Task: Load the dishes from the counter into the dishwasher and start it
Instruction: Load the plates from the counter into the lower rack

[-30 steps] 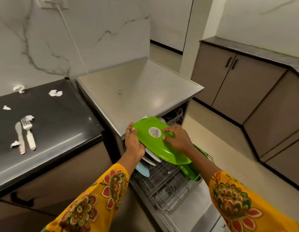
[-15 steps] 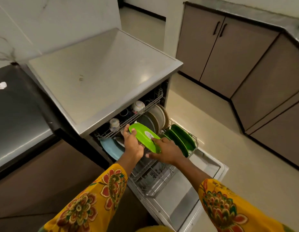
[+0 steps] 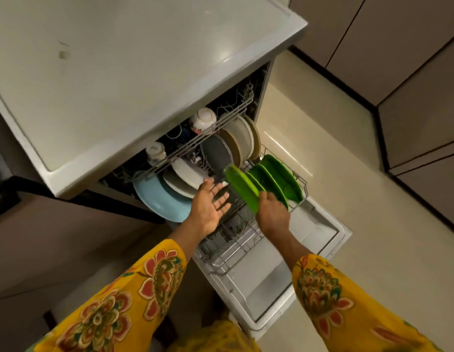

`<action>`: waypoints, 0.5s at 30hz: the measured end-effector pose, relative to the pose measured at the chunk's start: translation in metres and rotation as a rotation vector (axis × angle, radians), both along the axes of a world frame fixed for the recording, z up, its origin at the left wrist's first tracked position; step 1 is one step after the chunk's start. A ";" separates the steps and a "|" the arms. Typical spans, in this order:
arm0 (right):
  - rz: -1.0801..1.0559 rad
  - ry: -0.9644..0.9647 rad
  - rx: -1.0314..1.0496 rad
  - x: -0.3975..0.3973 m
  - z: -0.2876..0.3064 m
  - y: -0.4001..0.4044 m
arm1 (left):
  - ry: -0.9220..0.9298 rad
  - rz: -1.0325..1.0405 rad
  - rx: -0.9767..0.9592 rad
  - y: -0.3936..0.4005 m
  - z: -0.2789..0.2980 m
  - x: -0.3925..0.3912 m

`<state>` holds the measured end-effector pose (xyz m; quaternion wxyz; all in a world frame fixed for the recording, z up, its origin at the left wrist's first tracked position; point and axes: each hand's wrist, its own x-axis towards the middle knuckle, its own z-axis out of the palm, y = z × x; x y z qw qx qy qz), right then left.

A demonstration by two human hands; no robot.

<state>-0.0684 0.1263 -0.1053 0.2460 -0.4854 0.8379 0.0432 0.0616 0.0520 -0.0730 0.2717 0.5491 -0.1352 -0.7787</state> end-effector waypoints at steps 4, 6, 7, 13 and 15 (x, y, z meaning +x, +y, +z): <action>-0.087 -0.004 0.012 -0.029 -0.039 -0.020 | -0.111 0.044 0.098 0.004 -0.039 0.026; -0.104 -0.011 0.024 -0.035 -0.059 -0.030 | -0.172 0.046 0.130 0.007 -0.057 0.039; -0.103 -0.017 0.030 -0.035 -0.069 -0.035 | -0.196 0.042 0.146 0.008 -0.065 0.045; -0.041 -0.048 0.081 -0.025 -0.114 -0.056 | -0.258 0.036 0.181 0.010 -0.101 0.071; -0.014 -0.049 0.090 -0.023 -0.124 -0.062 | -0.278 0.018 0.174 0.012 -0.109 0.077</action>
